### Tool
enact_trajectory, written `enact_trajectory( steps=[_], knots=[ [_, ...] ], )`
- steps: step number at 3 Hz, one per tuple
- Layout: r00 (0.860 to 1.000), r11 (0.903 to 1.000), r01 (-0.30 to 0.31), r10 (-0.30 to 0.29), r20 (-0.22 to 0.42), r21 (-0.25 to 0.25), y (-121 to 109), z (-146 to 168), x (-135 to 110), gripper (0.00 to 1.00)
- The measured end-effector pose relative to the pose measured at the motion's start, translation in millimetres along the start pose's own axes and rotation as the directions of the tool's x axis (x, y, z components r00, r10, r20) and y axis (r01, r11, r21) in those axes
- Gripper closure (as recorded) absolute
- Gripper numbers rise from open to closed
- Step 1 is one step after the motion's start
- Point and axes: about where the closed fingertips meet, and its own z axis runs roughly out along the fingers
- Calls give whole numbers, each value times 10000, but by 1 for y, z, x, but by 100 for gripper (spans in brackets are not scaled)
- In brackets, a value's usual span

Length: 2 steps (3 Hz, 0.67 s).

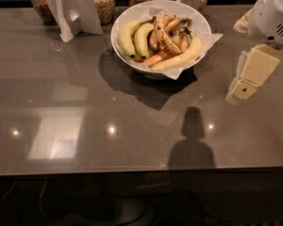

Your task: Pick banana from white bowl

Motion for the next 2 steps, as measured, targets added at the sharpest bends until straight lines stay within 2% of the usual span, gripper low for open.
enact_trajectory(
  steps=[1,2],
  knots=[
    [10000,10000,0,0,1,1,0,0,0,0],
    [9993,9998,-10,2,364,219,-5,5,-6,0]
  ],
)
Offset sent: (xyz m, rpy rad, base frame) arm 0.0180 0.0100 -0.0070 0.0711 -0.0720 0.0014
